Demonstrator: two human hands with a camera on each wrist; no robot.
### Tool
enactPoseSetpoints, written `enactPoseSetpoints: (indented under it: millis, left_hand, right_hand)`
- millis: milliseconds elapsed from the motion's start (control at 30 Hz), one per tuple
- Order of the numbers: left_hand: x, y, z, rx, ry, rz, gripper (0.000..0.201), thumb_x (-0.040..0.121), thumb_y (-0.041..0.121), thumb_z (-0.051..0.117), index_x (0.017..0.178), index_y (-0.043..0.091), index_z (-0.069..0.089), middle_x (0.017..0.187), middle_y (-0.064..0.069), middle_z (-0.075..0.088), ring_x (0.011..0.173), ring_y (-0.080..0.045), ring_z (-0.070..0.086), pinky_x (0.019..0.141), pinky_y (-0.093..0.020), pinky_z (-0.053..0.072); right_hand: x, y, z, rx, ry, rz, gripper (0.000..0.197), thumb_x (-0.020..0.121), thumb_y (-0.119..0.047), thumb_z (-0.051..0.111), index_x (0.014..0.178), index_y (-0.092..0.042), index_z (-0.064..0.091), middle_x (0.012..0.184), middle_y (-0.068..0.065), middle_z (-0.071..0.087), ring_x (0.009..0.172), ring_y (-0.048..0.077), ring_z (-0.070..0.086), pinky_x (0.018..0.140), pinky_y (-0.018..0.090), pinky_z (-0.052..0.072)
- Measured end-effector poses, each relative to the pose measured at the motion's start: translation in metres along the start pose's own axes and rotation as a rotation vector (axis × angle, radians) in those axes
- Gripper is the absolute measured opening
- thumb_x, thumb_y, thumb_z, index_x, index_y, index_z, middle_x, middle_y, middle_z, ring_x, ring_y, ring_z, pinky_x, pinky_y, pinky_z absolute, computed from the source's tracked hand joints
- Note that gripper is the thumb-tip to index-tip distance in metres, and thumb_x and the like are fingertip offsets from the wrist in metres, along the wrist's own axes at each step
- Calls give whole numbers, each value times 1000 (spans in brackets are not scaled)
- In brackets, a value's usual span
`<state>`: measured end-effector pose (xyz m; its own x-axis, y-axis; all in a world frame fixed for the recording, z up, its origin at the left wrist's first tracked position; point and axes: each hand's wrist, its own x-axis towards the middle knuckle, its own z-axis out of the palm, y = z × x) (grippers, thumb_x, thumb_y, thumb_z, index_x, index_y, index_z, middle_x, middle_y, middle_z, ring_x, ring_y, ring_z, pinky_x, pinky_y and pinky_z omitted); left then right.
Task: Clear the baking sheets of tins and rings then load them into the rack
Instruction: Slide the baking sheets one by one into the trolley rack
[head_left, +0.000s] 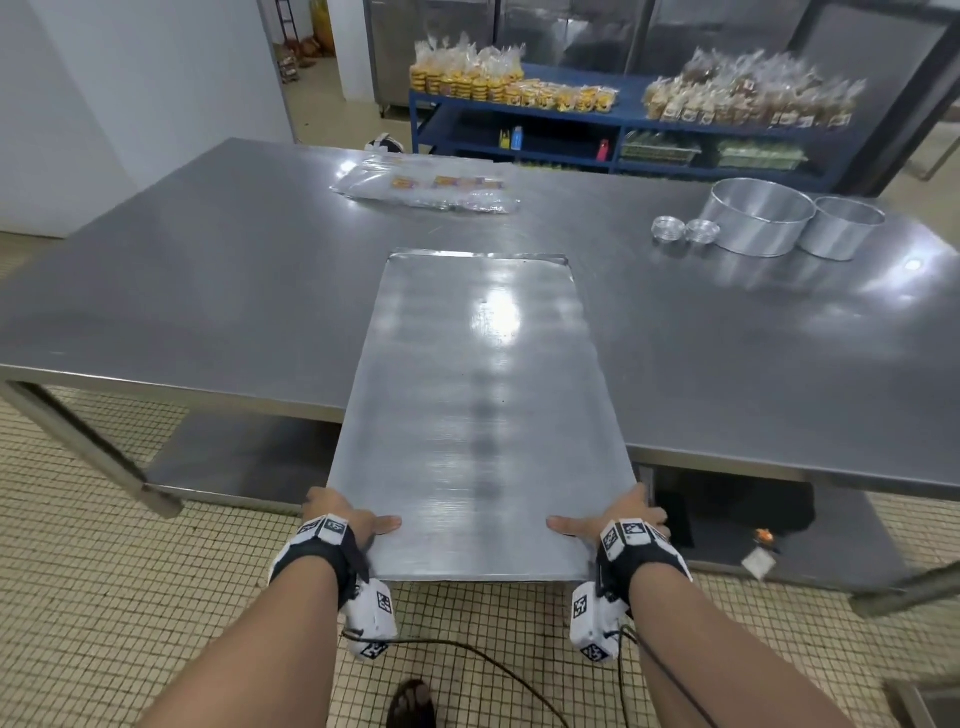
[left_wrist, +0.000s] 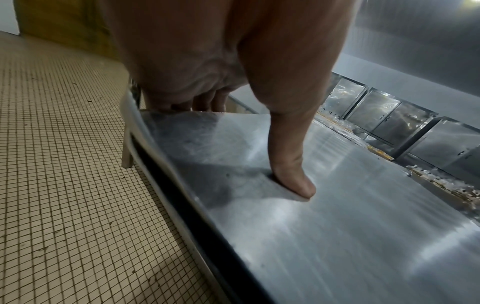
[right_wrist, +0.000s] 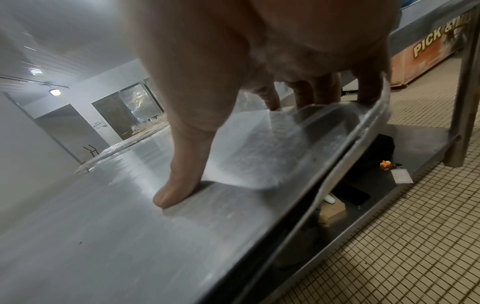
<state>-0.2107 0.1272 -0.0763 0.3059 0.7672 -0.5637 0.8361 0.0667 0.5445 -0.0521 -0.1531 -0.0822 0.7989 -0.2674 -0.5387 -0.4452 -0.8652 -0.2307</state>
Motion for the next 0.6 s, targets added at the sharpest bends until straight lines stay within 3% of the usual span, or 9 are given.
enactPoseSetpoints:
  millis: [133,267,367,500,600]
  left_hand:
    - [-28,-22,7,-12,-26,3,85,43,22,101,109,4,50,107,-11,65,96,-35,63,92,-47,54]
    - [-40,-41,15,-32,-40,-15,97,34,25,101,114,13,47,106,-9,65,94,-39,65,84,-56,56]
    - [-45,-46,18,-28,-58,-34,95,37,24,100,113,16,45,102,-8,64,88,-37,64,79,-54,57]
    - [-37,-42,21,-38,-123,-71,96,35,23,100,116,16,48,101,-9,66,84,-38,67,74,-54,58]
    - [-33,-28,21,-89,-98,-56,76,55,28,93,112,10,48,100,-9,64,86,-37,65,80,-45,56]
  right_hand:
    - [-12,35,-5,31,1,-11,142,25,-60,95,139,-19,22,139,16,33,132,37,34,104,59,40]
    - [-17,62,-5,32,-10,-9,144,26,-59,95,141,-17,20,140,16,33,132,38,35,102,59,43]
    - [-17,72,-2,46,3,-14,146,23,-60,94,141,-18,20,139,17,35,131,39,35,102,60,42]
    - [-10,73,-2,81,1,-15,136,29,-65,91,137,-17,23,136,17,37,128,40,40,100,59,44]
    - [3,65,-5,153,12,-7,134,34,-70,87,138,-12,26,136,20,40,124,43,46,98,59,46]
